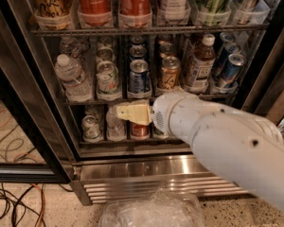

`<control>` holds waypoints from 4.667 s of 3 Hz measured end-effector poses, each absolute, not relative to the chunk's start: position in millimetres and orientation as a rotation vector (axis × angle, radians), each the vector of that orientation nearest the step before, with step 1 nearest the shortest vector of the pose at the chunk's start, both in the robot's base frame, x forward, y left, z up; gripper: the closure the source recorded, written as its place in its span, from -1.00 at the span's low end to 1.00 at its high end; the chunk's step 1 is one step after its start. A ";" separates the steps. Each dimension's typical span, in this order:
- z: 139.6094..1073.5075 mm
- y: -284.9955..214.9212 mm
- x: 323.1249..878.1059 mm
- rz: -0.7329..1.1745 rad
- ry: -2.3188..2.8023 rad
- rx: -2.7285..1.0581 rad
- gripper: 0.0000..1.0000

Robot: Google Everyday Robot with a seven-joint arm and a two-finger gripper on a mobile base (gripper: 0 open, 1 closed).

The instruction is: Pick pepsi can from middle shelf of fridge

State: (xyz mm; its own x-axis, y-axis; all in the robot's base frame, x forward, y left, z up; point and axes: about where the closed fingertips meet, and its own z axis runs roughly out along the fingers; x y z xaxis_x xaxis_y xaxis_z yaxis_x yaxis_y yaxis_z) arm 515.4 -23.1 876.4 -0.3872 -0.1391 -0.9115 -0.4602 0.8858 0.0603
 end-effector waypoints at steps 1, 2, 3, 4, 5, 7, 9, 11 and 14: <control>882.8 -52.4 497.3 0.308 1.896 -0.293 -1.00; 882.8 -52.3 497.3 0.308 1.896 -0.293 -1.00; 884.1 -30.8 506.5 0.353 1.866 -0.311 -1.00; 884.8 32.7 528.6 0.516 1.792 -0.346 -1.00; 883.6 61.5 532.3 0.645 1.731 -0.338 -1.00; 903.0 56.0 473.0 0.493 1.690 -0.412 -1.00; 916.3 70.8 444.0 0.367 1.704 -0.361 -1.00; 906.9 71.7 442.9 0.371 1.702 -0.335 -1.00; 852.4 66.4 522.1 0.329 1.680 -0.133 -1.00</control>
Offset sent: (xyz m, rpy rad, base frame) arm -0.0155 -0.0210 0.0034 0.0196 -0.0564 -0.0885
